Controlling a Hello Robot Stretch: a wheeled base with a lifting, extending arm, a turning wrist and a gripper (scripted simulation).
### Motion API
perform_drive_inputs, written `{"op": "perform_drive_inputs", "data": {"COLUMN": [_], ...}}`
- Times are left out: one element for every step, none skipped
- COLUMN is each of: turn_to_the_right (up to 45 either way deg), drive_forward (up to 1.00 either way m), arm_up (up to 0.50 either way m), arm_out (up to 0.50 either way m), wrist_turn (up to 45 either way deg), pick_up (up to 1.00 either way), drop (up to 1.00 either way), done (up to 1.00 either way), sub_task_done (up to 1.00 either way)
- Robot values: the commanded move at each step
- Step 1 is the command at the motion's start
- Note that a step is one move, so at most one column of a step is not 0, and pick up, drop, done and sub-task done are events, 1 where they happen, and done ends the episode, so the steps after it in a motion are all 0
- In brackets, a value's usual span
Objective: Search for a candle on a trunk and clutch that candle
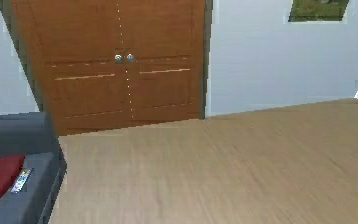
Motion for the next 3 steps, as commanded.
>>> {"op": "perform_drive_inputs", "data": {"turn_to_the_right": [45.0,27.0,0.0], "drive_forward": [0.00,0.00,1.00], "arm_up": [0.00,0.00,0.00], "arm_out": [0.00,0.00,0.00], "wrist_turn": [0.0,0.0,0.0], "pick_up": [0.00,0.00,0.00], "drop": [0.00,0.00,0.00], "done": [0.00,0.00,0.00], "sub_task_done": [0.00,0.00,0.00]}}
